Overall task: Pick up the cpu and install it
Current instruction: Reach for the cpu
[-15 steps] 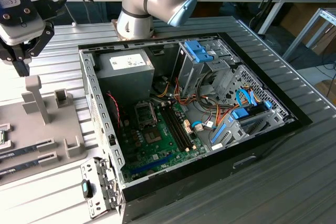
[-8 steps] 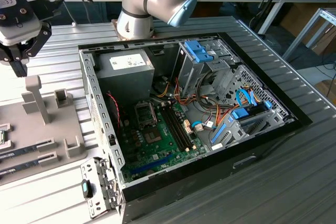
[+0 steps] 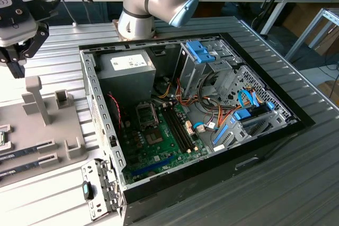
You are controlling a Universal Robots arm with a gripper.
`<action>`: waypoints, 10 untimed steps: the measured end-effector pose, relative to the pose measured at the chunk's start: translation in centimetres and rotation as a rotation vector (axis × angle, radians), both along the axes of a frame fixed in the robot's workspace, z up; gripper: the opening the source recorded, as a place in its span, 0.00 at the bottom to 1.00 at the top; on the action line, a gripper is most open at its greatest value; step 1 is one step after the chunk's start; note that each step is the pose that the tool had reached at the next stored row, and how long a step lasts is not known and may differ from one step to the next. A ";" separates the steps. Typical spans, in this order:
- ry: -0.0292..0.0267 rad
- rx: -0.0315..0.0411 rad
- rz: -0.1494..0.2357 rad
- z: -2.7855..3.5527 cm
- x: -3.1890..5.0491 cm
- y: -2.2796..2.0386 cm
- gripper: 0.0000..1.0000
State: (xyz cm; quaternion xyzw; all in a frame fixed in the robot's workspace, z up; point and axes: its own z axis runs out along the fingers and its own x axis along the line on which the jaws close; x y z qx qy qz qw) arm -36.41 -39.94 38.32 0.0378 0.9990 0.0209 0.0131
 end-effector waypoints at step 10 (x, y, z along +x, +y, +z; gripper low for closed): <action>0.0000 0.0000 0.000 -0.05 -0.34 0.00 0.11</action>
